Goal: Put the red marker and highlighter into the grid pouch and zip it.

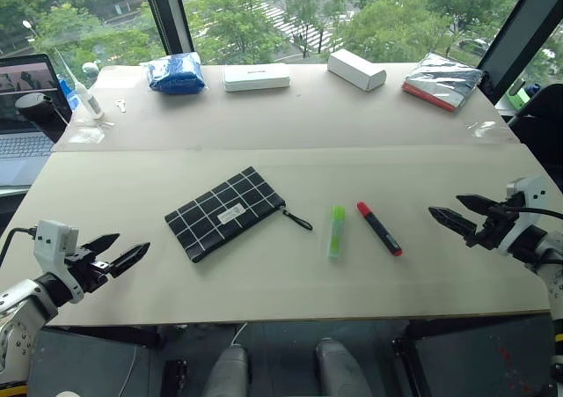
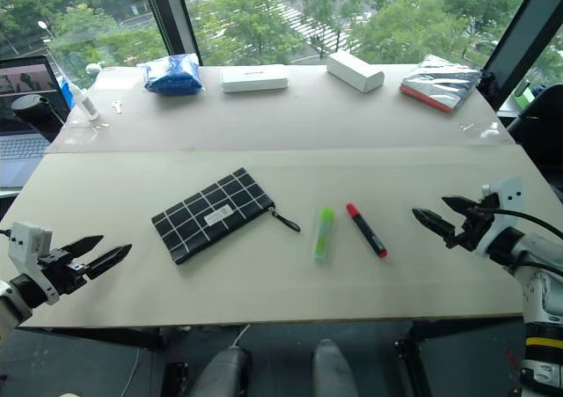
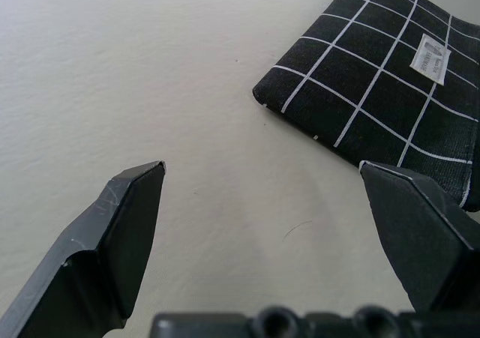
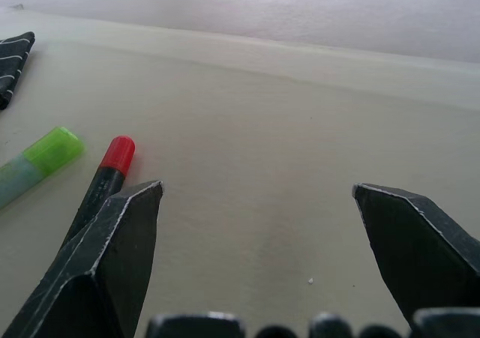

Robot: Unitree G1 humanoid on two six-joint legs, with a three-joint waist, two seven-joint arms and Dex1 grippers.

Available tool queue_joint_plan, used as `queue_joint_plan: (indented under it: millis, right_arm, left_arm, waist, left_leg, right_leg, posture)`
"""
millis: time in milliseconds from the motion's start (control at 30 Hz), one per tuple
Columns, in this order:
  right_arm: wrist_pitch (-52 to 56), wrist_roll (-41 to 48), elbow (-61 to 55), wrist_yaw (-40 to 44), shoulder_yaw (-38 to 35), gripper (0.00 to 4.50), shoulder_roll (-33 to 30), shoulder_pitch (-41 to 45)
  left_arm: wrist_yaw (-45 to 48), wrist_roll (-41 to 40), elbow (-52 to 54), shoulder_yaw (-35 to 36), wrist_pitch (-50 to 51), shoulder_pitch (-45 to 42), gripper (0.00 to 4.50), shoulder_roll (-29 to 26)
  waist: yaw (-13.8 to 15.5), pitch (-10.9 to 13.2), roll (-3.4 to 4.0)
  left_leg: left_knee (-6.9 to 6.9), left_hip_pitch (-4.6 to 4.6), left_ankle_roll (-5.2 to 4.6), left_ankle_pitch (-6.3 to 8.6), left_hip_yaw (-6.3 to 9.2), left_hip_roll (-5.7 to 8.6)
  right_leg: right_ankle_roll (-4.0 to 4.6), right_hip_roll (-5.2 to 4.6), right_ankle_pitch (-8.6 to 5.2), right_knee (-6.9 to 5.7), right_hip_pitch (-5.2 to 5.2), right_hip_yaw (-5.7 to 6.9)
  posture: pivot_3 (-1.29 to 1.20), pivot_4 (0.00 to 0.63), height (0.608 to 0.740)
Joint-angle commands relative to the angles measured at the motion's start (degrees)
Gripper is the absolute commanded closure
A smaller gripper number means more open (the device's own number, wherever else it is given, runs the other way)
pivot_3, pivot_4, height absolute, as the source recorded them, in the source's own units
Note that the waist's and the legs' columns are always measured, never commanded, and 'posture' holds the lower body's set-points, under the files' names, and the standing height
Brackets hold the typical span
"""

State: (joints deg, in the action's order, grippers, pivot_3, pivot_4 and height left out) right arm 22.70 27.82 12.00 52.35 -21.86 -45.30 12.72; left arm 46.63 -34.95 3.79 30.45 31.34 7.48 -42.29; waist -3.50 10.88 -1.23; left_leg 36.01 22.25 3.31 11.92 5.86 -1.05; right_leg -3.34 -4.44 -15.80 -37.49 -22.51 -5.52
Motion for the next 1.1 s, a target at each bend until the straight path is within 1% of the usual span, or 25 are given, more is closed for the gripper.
queue_joint_plan:
  millis: [33, 133, 233, 300, 367, 400, 433, 533, 567, 667, 700, 800, 933, 1000, 1100]
  right_arm:
    - [-1.39, 0.46, -1.11, 0.00, -1.34, 0.03, -0.20, 0.45]
    - [-1.28, 0.51, -1.45, -0.23, -1.34, 0.03, 0.06, 0.11]
    - [-0.73, 0.95, -1.30, -0.70, -1.46, 0.03, 0.43, 0.78]
    - [-0.17, 1.01, -0.14, -2.11, -1.73, 0.53, 0.68, 2.59]
    - [0.34, 1.99, -0.31, -1.63, -1.95, 1.02, 0.78, 3.79]
    - [0.84, 2.61, -1.06, -1.34, -1.90, 1.48, 0.81, 4.25]
    - [1.23, 3.01, -1.66, -1.12, -1.77, 1.80, 0.80, 4.62]
    - [2.37, 3.94, -3.06, -0.69, -1.30, 2.87, 0.79, 5.78]
    - [2.75, 4.42, -4.09, -0.35, -0.79, 3.14, 0.81, 6.37]
    - [3.65, 5.25, -6.18, 0.38, 0.60, 4.21, 1.14, 7.72]
    - [4.16, 5.39, -7.49, 0.84, 2.18, 4.43, 1.75, 8.63]
    - [6.02, 4.97, -10.32, -0.60, 7.61, 4.43, 5.20, 12.69]
    - [6.32, -0.14, -12.69, -3.46, 17.78, 4.43, 10.97, 18.80]
    - [4.09, -4.41, -11.14, -4.02, 22.57, 4.43, 13.01, 21.91]
    - [3.15, -8.91, -8.19, -6.07, 27.47, 4.43, 16.97, 27.23]
  left_arm:
    - [0.13, 0.09, 1.98, 0.56, -0.87, 0.15, 0.00, -0.38]
    - [1.97, 2.69, 2.19, -0.87, -3.56, 1.12, 0.00, -1.70]
    - [6.12, 6.36, -1.83, -2.48, -11.64, 0.08, 0.00, -2.54]
    - [7.74, 11.56, -4.70, -4.03, -21.72, -0.18, 0.00, -3.17]
    - [7.66, 17.88, -7.79, -6.27, -31.99, -0.17, 0.00, -4.25]
    - [7.15, 21.53, -9.96, -7.61, -37.82, -0.42, 0.00, -5.18]
    - [6.94, 23.79, -11.70, -8.53, -41.87, -0.76, 0.00, -5.81]
    - [6.39, 26.37, -14.89, -9.82, -49.27, -2.81, 0.00, -6.67]
    - [6.19, 26.81, -15.43, -10.22, -51.24, -4.14, 0.00, -6.87]
    - [5.75, 28.60, -17.05, -11.56, -55.83, -6.74, 0.00, -7.48]
    - [5.82, 29.71, -17.19, -12.59, -57.38, -7.43, 0.00, -7.82]
    - [6.53, 30.93, -16.73, -15.30, -59.25, -8.92, 0.00, -8.26]
    - [7.78, 33.07, -16.35, -19.02, -61.48, -9.77, 0.00, -9.77]
    - [8.32, 34.68, -17.10, -20.47, -62.95, -10.10, 0.00, -11.24]
    - [8.46, 36.12, -18.01, -21.76, -64.36, -10.76, 0.00, -13.23]
  waist:
    - [0.00, 0.00, 0.00]
    - [-0.02, 0.00, 0.00]
    - [0.04, 0.00, 0.00]
    - [0.04, 0.00, 0.00]
    - [-0.01, 0.00, 0.01]
    - [-0.02, 0.00, 0.01]
    - [-0.03, 0.00, 0.00]
    - [0.00, 0.00, 0.01]
    - [0.01, 0.00, 0.01]
    - [0.25, 0.00, 0.00]
    - [0.26, 0.00, 0.01]
    - [-0.23, 0.00, 0.01]
    - [-0.79, 0.00, 0.01]
    - [-0.69, 0.00, 0.00]
    - [-0.54, 0.01, 0.01]
  left_leg:
    - [0.00, 0.00, 0.00, 0.00, 0.00, 0.00]
    - [0.00, 0.00, 0.00, 0.00, 0.00, 0.00]
    - [0.00, 0.00, 0.00, 0.00, 0.00, 0.00]
    - [0.00, -0.01, 0.01, -0.01, 0.00, 0.00]
    - [0.00, -0.01, 0.01, -0.01, 0.00, 0.01]
    - [0.00, -0.01, 0.01, -0.01, -0.02, 0.02]
    - [-0.02, -0.01, 0.01, -0.01, -0.02, 0.01]
    - [-0.04, 0.01, 0.01, 0.00, -0.02, 0.00]
    - [-0.04, 0.04, 0.01, 0.00, -0.02, 0.00]
    - [0.01, 0.05, 0.01, -0.01, -0.01, 0.01]
    - [0.01, 0.05, 0.01, -0.01, -0.01, 0.01]
    - [0.00, 0.02, 0.01, -0.01, -0.01, 0.00]
    - [-0.03, 0.08, 0.00, 0.00, 0.00, -0.02]
    - [-0.04, 0.22, 0.00, -0.01, 0.02, -0.01]
    - [0.03, 0.51, 0.01, -0.02, 0.06, 0.01]
  right_leg:
    - [0.00, 0.00, 0.00, 0.00, 0.00, 0.00]
    - [0.00, 0.00, 0.00, 0.01, 0.00, 0.00]
    - [0.01, 0.00, 0.00, 0.00, 0.00, 0.00]
    - [0.01, 0.00, 0.01, 0.00, 0.00, 0.00]
    - [0.02, 0.00, 0.01, 0.01, 0.00, 0.00]
    - [0.02, -0.01, 0.01, 0.03, 0.00, -0.02]
    - [0.02, 0.00, 0.01, 0.04, 0.00, -0.01]
    - [0.03, 0.00, 0.01, 0.07, -0.01, -0.01]
    - [0.03, -0.01, 0.01, 0.09, -0.01, -0.01]
    - [0.00, -0.01, 0.03, 0.06, -0.01, -0.01]
    - [-0.01, -0.01, 0.03, 0.05, -0.01, -0.01]
    - [-0.01, 0.00, 0.03, 0.02, -0.01, -0.01]
    - [0.00, 0.02, 0.03, -0.15, -0.20, -0.02]
    - [0.01, 0.02, 0.04, -0.27, -0.44, -0.02]
    - [0.03, 0.02, 0.05, -0.50, -0.80, 0.00]
  posture:
    - [0.00, 0.150, 0.740]
    - [0.00, 0.150, 0.740]
    - [0.00, 0.150, 0.740]
    - [0.00, 0.150, 0.740]
    - [0.00, 0.150, 0.740]
    - [0.00, 0.150, 0.740]
    - [0.00, 0.150, 0.740]
    - [0.00, 0.150, 0.740]
    - [0.00, 0.150, 0.740]
    - [0.00, 0.150, 0.740]
    - [0.00, 0.150, 0.740]
    - [0.00, 0.150, 0.740]
    - [0.00, 0.150, 0.740]
    - [0.00, 0.150, 0.740]
    - [0.00, 0.150, 0.740]
